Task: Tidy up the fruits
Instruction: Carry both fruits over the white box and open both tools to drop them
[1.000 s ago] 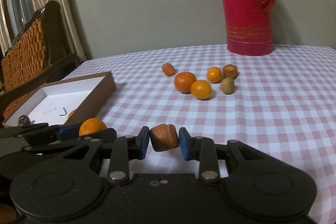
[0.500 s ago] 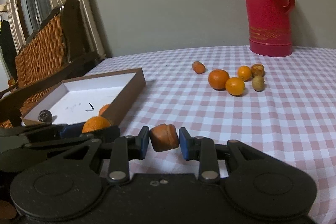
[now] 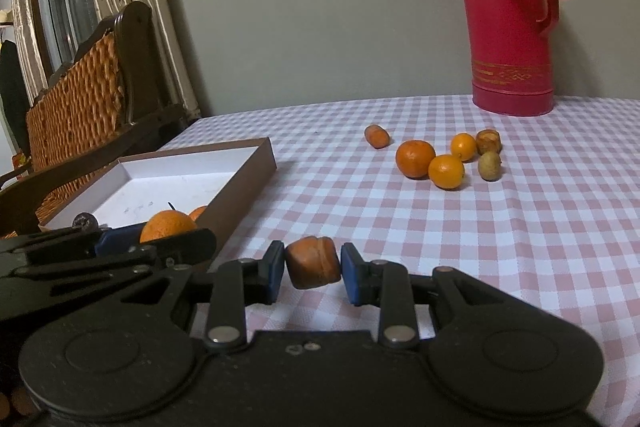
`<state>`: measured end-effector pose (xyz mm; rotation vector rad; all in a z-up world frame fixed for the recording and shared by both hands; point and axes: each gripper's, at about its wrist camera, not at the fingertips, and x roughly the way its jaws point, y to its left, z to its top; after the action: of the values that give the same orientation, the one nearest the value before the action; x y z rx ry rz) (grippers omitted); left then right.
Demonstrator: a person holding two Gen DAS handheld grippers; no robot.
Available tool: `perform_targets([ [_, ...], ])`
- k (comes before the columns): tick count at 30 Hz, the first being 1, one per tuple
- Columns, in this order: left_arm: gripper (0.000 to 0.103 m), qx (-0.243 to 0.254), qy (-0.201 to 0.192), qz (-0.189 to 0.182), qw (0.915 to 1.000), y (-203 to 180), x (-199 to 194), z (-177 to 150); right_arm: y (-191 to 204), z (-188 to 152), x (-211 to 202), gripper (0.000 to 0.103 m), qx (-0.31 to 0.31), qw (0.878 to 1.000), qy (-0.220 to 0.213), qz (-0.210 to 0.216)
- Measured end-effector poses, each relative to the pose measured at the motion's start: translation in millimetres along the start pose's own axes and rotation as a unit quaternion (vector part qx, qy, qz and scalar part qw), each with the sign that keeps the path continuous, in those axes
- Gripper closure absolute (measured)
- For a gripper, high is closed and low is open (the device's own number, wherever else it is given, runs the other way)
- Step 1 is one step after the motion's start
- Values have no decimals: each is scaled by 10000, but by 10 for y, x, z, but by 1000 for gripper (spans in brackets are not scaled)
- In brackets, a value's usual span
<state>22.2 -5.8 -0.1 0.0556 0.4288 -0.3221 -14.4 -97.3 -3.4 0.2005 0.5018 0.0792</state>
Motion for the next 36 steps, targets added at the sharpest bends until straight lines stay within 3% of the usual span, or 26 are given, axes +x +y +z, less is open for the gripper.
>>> perform_targets([
  [18,66,-380,-444,756,9954,465,-166,88,355,181,25,81,-50,9968,-529,603],
  [36,66,-850,-490,1745,9798,1334,-67,177,896,438,514,81,-384,9912,-623,1099],
])
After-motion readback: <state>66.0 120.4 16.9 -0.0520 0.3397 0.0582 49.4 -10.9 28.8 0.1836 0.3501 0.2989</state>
